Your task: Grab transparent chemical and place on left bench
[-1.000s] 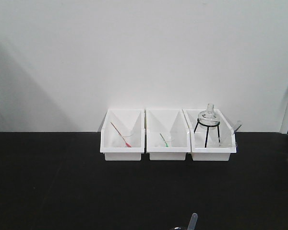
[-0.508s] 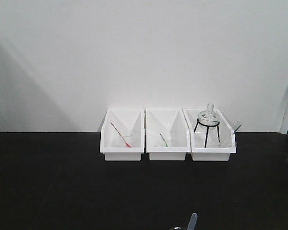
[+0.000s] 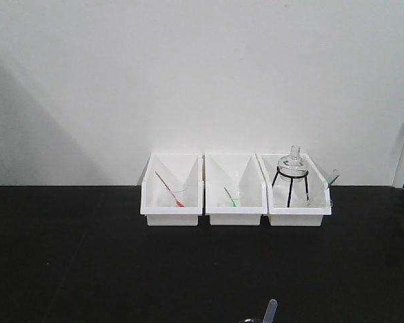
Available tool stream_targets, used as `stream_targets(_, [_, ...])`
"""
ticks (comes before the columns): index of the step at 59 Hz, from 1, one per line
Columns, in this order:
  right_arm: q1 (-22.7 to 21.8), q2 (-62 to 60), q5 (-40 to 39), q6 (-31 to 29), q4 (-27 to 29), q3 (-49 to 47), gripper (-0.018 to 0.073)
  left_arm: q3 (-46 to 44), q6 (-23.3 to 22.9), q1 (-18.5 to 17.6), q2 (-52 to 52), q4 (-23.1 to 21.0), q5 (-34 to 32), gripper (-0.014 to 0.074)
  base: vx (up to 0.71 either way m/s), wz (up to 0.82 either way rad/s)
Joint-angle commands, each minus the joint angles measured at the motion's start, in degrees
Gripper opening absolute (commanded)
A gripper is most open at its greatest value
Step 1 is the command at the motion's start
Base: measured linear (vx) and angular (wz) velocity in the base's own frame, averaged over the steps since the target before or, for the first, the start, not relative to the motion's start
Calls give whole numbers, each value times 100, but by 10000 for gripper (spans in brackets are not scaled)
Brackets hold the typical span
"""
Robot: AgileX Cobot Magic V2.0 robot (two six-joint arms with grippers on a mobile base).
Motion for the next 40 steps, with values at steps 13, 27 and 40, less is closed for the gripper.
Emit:
stream_targets(13, [-29, -71, -394, -12, -98, 51, -8, 93, -45, -10, -110, -4, -449, -3, 0, 0])
stream_targets(27, [-29, -71, -394, -12, -98, 51, -8, 93, -45, -10, -110, -4, -449, -3, 0, 0])
stream_targets(40, [-29, -71, -394, -12, -98, 51, -8, 93, -45, -10, -110, -4, -449, -3, 0, 0])
